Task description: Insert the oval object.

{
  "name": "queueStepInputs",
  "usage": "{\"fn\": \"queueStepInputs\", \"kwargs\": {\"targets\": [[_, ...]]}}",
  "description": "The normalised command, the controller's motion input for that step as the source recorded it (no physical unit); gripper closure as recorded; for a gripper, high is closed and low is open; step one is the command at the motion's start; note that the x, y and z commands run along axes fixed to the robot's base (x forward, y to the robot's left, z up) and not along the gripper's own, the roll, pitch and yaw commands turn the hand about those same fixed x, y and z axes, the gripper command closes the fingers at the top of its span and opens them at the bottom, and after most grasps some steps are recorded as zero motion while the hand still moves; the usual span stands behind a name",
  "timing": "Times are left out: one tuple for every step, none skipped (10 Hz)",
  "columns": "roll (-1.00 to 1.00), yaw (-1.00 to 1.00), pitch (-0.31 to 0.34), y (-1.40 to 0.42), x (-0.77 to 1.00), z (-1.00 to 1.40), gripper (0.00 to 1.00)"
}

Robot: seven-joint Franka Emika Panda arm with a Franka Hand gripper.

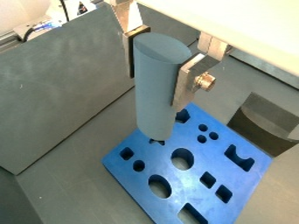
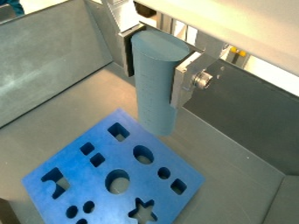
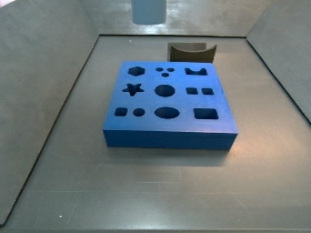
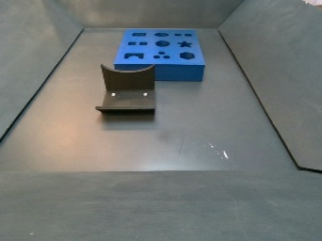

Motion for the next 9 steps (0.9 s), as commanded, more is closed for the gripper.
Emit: {"fn": "queueStepInputs", "kwargs": {"targets": [[0.08,-0.04,-0.133,-0.24,0.07,-1.0,1.0],[0.15,-0.07,-0.076,-0.33,0.27,-0.99,1.0],[0.18,-0.05,-0.054,-0.28,0.28,-0.96,1.0],[0.19,0.0,-0.053,-0.14,0.2,-0.93,1.0],[0.22,0.0,-0.049,-0.09,0.18,-0.88,1.0],[0.23,0.0,-0.039,-0.09,0.18,-0.87,1.0],[0.22,0.0,-0.034,-0.1,0.16,-0.89,1.0],[0.2,0.0,-0.026,-0.11,0.14,-0.97,1.0],[0.18,-0.02,-0.016,0.0,0.07,-1.0,1.0]]}}
